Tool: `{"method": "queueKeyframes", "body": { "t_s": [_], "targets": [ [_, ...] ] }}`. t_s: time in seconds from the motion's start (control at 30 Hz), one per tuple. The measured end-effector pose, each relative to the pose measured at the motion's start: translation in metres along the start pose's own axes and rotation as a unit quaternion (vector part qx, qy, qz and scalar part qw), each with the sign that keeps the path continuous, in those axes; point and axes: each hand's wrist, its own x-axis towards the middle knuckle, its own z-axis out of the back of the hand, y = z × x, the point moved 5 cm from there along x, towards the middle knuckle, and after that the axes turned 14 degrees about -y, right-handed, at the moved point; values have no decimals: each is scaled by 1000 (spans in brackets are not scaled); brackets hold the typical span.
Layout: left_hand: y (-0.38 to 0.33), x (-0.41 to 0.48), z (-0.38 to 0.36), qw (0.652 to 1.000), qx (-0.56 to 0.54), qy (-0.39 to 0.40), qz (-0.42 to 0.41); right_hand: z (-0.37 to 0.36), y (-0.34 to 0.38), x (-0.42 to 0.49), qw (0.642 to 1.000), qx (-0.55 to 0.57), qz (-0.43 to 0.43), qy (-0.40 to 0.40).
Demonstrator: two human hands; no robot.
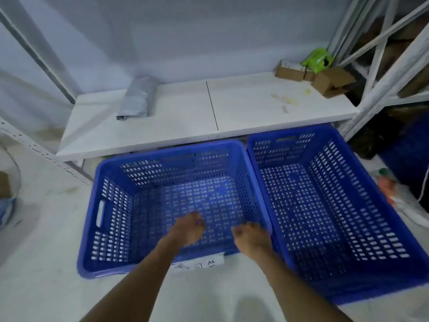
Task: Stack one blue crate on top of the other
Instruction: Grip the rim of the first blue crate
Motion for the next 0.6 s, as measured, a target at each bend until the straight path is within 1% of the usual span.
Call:
{"method": "queueKeyframes", "body": {
  "t_s": [0.07,0.1,0.17,0.23,0.3,0.37,0.6],
  "targets": [
    [9,13,-22,1000,7,14,-6,-35,1,-2,998,-48,24,-42],
    [13,21,-35,999,10,35,-14,-55,0,-2,993,-61,40,-88],
    [19,32,-57,998,-1,65,-19,-66,0,-7,981,-68,23,-178],
    [27,42,-78,998,-7,66,-19,-70,0,-2,967,-83,23,-238],
    [31,54,-93,997,-8,77,-19,-67,2,1,962,-82,27,-261],
    [31,61,-110,996,0,84,-37,-71,0,1,953,-81,33,-289],
    [27,72,-123,996,0,48,-71,-71,1,6,935,-69,38,-346]
  ]
}}
